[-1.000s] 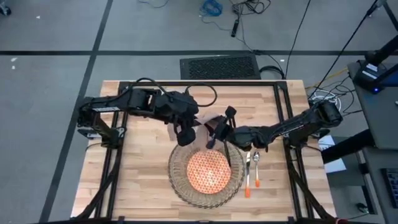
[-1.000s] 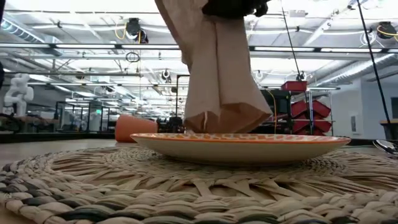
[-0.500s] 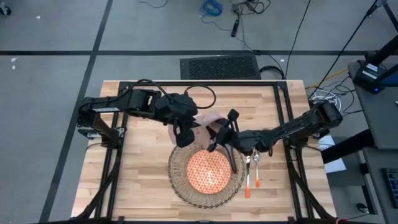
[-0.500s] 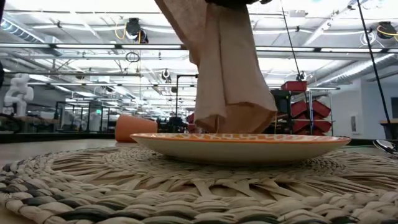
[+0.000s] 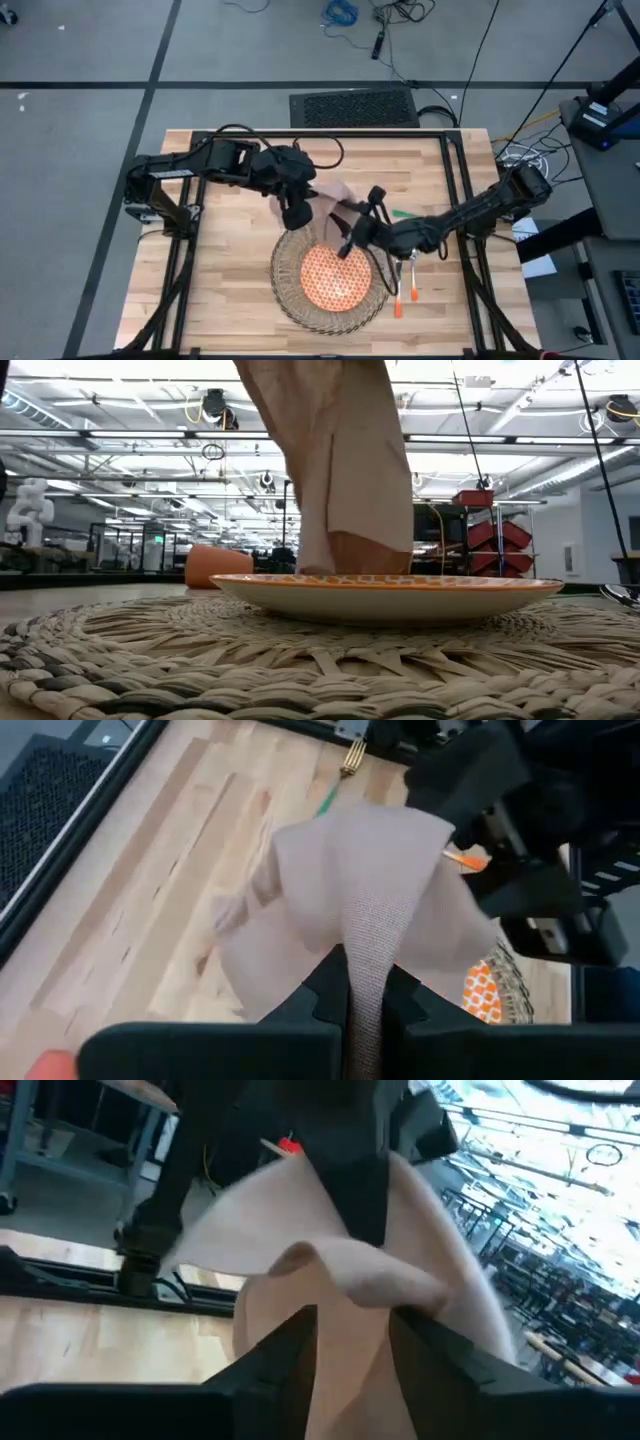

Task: Set table place
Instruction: Fold the white napkin

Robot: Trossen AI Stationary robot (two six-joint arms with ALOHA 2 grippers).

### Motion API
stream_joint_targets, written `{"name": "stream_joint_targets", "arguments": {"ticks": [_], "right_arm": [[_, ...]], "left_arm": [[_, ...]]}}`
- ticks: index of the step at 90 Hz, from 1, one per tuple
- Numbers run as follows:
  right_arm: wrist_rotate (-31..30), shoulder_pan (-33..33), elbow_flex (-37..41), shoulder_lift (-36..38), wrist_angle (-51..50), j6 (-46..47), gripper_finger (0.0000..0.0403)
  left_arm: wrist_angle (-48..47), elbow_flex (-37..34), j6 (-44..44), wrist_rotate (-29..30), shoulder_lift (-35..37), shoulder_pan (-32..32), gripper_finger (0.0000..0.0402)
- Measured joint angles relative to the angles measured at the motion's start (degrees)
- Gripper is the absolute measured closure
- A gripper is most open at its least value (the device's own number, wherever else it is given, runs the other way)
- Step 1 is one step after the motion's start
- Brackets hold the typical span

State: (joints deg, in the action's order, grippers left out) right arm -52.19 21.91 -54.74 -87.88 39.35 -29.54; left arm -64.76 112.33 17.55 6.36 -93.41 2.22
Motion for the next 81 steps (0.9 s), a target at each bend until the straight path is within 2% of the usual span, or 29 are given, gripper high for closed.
{"name": "stream_joint_targets", "arguments": {"ticks": [29, 59, 81], "right_arm": [[-0.6, 1.1, 0.0, 0.0, 0.4, -1.4, 0.0286], [-4.4, 1.1, 0.0, 0.0, 1.0, -4.8, 0.0286], [-3.5, 1.1, 0.0, 0.0, 1.0, -5.2, 0.0286]], "left_arm": [[-1.4, 0.0, 0.0, 0.0, 0.0, -0.3, 0.0402], [-2.2, 0.0, 0.1, -0.4, 0.0, -0.3, 0.0402], [-1.1, 0.0, 0.2, -1.8, 0.0, -0.2, 0.0402]]}}
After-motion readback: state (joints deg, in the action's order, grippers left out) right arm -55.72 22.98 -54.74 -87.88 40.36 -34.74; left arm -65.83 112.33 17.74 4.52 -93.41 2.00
